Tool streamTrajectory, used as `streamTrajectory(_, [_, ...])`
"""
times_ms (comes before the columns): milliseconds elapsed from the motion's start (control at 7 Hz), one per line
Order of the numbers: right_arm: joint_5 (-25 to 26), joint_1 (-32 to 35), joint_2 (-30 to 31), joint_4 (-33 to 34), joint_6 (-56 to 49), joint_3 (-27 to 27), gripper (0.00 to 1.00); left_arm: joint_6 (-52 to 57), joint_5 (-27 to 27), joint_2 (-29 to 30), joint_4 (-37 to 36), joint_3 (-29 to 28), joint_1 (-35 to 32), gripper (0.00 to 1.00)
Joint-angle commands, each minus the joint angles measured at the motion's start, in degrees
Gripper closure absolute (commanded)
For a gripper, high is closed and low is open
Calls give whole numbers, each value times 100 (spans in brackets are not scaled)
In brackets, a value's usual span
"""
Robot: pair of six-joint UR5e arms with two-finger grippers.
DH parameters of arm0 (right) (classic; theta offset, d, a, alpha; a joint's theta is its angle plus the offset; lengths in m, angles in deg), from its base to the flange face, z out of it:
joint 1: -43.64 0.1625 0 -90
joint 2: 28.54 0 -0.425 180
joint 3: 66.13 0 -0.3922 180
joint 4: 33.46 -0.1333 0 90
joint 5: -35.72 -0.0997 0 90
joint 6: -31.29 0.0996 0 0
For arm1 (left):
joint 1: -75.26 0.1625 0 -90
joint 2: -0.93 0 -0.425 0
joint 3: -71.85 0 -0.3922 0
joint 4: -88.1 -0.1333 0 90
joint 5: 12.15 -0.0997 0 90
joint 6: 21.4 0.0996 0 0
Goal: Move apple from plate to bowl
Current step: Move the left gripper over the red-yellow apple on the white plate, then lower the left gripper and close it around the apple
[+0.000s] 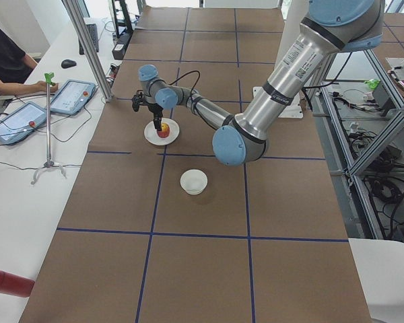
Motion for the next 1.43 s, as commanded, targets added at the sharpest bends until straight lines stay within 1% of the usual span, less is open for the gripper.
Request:
streamTrajectory(0, [0,0,0,0,0,0,0,-144,-91,7,254,-177,88,0])
streamTrajectory(143, [0,0,0,0,0,0,0,-161,-257,7,332,-221,149,0])
streamTrajectory(429, [0,0,0,0,0,0,0,-266,-285,15,595,-396,202,0])
streamTrajectory(571, [0,0,0,0,0,0,0,-336,-442,15,701,-449,211,0])
streamTrajectory(714, [0,0,0,0,0,0,0,-354,-522,76,711,-554,229,0])
streamTrajectory(1000, [0,0,0,0,0,0,0,-355,-531,77,711,-555,307,0])
streamTrajectory(1143, [0,0,0,0,0,0,0,-337,-523,77,702,-546,308,37])
streamTrajectory(1286, [0,0,0,0,0,0,0,-285,-523,77,702,-520,299,79])
